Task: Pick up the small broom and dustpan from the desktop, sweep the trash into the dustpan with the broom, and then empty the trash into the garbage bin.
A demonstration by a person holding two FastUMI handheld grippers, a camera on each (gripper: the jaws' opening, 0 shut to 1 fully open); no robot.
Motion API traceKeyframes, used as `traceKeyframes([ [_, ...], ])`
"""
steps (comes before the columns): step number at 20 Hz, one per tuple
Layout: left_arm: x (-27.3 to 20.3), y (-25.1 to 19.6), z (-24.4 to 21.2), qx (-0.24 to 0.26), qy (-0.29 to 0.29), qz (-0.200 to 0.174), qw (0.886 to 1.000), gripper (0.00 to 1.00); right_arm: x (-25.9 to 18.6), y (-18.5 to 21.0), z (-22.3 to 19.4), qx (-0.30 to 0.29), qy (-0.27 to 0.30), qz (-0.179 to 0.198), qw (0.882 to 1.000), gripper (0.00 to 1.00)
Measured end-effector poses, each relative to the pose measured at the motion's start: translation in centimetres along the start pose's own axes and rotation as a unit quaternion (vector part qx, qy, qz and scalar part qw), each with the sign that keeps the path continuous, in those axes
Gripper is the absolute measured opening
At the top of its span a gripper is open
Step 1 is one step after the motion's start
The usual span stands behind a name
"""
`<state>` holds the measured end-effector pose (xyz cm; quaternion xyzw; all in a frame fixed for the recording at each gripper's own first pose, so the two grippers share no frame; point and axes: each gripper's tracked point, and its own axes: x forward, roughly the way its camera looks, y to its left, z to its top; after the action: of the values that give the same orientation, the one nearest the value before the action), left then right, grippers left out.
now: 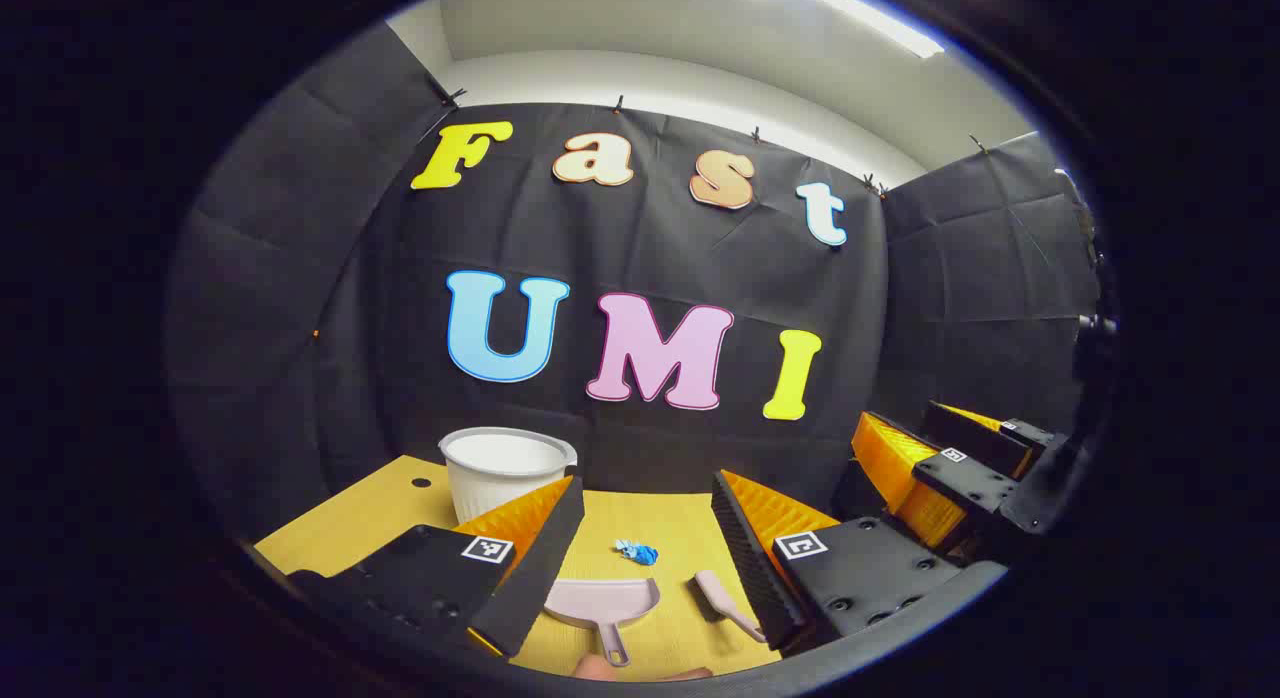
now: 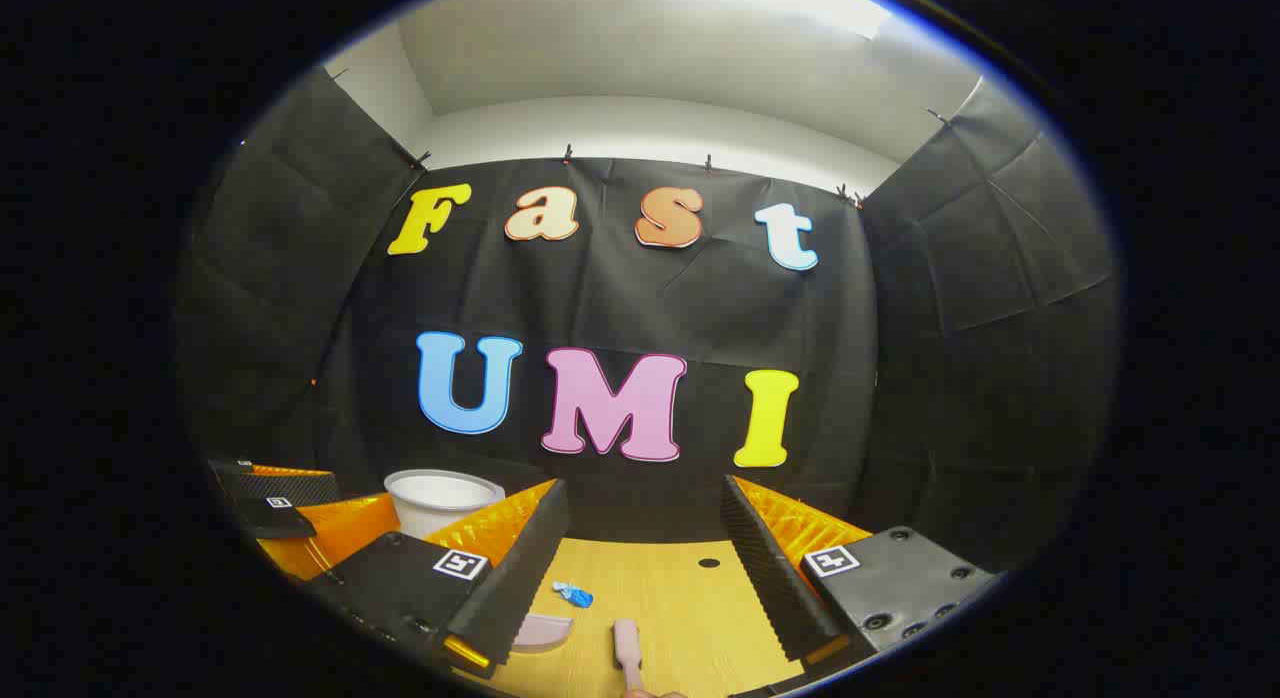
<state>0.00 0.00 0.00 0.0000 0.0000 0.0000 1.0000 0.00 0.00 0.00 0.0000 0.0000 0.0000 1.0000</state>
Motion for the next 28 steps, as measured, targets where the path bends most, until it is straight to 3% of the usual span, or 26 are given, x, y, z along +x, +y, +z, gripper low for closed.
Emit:
traceKeyframes([
  [7,-0.3,0.0,0.1,0.01,-0.01,-0.006,1.0,0.78,-1.0,0.6,-0.4,-0.004,0.004,0.005,1.0,0.94],
  [10,-0.7,0.3,-0.4,0.005,-0.005,-0.007,1.0,0.78,-1.6,0.6,1.4,0.018,-0.022,0.005,1.0,0.98],
  [12,-0.8,0.5,-0.6,-0.006,-0.001,-0.008,1.0,0.78,-1.8,0.3,2.0,0.011,-0.035,0.0,0.999,0.94],
  [19,-0.5,0.8,-1.1,-0.008,0.0,-0.013,1.0,0.77,-1.8,0.6,0.7,0.001,-0.019,0.004,1.0,0.94],
  [21,0.0,0.6,-1.4,-0.012,0.0,-0.018,1.0,0.77,-1.7,0.8,0.5,-0.014,-0.023,0.008,1.0,0.98],
  [22,0.5,0.7,-2.0,-0.016,0.007,-0.02,1.0,0.78,-1.5,0.8,0.2,-0.024,-0.02,0.01,0.999,0.94],
  [28,3.3,0.4,-3.2,-0.047,0.032,-0.035,0.998,0.78,0.3,0.6,-1.3,-0.041,0.002,0.016,0.999,0.94],
])
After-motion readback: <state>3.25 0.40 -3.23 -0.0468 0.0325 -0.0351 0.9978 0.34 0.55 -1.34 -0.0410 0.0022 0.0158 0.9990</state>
